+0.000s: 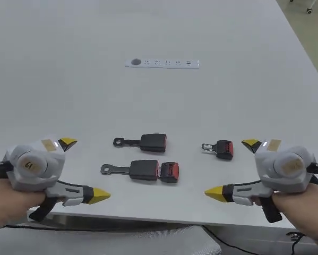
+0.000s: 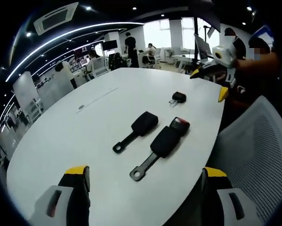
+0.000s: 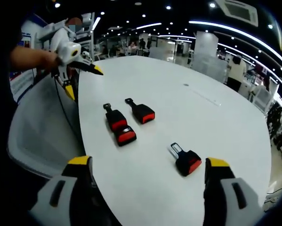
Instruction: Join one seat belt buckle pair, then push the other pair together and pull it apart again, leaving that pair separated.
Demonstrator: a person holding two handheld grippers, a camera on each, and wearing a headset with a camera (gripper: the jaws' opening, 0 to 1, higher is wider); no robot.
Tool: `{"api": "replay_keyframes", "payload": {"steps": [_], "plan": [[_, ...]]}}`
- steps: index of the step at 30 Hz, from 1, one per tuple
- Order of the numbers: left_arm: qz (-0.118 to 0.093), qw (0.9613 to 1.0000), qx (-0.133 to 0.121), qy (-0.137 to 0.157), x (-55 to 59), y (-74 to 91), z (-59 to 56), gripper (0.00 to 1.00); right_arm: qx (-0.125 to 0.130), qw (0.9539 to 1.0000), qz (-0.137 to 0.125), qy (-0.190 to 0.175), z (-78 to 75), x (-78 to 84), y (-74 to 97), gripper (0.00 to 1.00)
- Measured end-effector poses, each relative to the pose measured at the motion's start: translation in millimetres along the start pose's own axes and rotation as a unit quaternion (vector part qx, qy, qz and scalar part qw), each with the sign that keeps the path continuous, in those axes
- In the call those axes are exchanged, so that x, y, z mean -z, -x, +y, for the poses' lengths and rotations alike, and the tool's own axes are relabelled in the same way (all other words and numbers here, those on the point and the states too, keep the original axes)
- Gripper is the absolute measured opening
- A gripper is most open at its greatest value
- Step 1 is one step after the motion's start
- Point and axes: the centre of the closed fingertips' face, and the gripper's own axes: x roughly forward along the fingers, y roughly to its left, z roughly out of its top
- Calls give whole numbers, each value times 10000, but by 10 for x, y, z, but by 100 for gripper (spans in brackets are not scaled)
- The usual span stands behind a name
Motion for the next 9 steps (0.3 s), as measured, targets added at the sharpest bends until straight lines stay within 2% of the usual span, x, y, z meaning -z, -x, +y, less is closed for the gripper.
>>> {"api": "replay_keyframes", "payload": {"steps": [9], "plan": [[31,9999,37,-95,-5,-27,-29,100,-3,10000,71,49,-23,34,-22,100]]}}
